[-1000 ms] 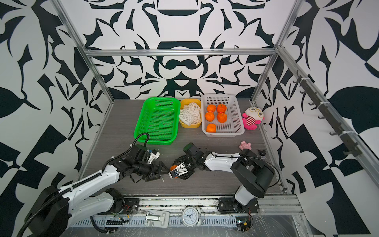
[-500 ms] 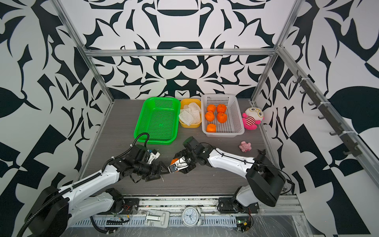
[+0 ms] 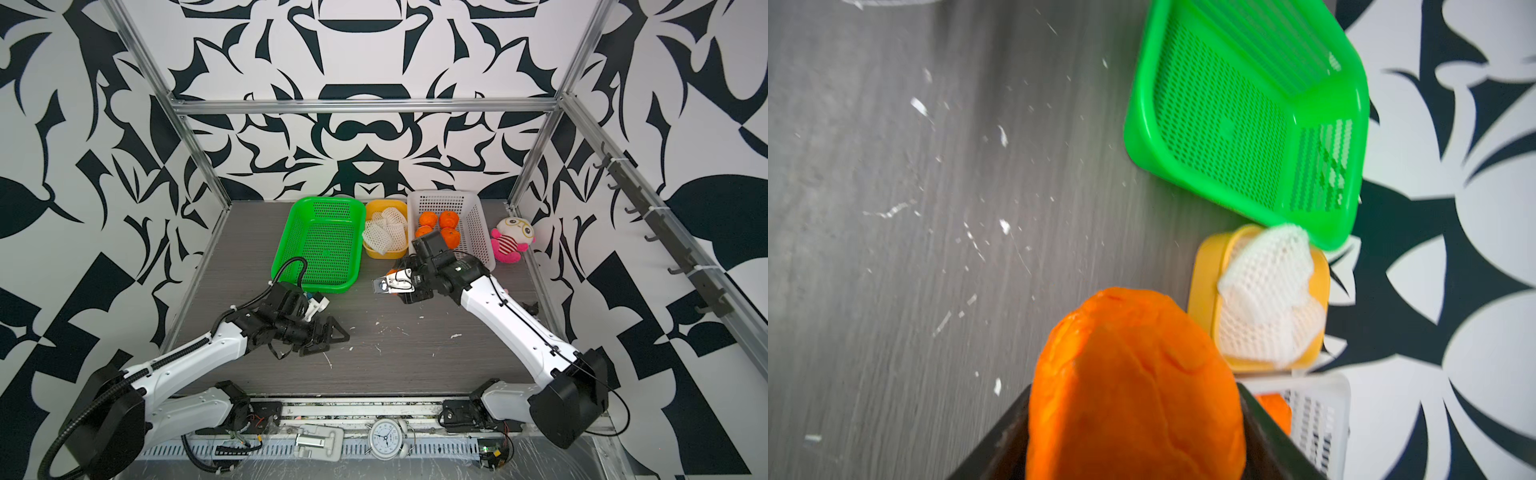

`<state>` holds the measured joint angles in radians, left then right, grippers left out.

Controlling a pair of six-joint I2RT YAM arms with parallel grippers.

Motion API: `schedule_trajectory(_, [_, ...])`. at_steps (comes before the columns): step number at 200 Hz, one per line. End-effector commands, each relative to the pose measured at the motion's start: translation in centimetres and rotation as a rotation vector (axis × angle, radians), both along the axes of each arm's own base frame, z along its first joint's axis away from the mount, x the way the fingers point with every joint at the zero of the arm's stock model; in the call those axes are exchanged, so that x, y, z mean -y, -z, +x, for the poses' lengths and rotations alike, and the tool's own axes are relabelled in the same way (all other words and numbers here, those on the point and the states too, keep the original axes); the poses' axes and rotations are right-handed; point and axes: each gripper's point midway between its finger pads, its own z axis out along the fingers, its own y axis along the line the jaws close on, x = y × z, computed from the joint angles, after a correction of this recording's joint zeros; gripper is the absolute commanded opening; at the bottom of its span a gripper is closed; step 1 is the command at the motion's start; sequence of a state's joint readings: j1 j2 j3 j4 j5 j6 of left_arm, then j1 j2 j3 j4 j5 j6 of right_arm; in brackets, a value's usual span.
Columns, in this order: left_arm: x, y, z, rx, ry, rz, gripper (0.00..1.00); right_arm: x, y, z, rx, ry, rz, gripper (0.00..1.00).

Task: Remove foam nets from oranges
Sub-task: Pick up the orange from the center of the board, then place the orange in the basket.

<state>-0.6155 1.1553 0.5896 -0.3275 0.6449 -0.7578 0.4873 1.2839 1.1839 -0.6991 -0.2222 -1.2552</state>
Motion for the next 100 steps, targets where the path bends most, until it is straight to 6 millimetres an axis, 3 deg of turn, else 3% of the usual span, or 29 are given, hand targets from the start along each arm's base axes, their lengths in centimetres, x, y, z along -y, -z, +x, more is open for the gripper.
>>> schedule_trajectory(1, [0.3,-0.9,0.5,0.010,0.029,0.003,0.99,3.4,-0.8,1.3,-0.019,0.095,-0.051,0.59])
schedule_trajectory(46, [1.2,-2.1,1.9,0.008,0.055,-0.003,1.00,8.1,-1.6,5.1,-0.071,0.217,-0.073,0.56])
schedule_trajectory(100, [1.5,-1.8,2.7,-0.020,0.050,0.009,0.99,12.2,0.2,9.0,-0.181,0.311,-0.134,0.55])
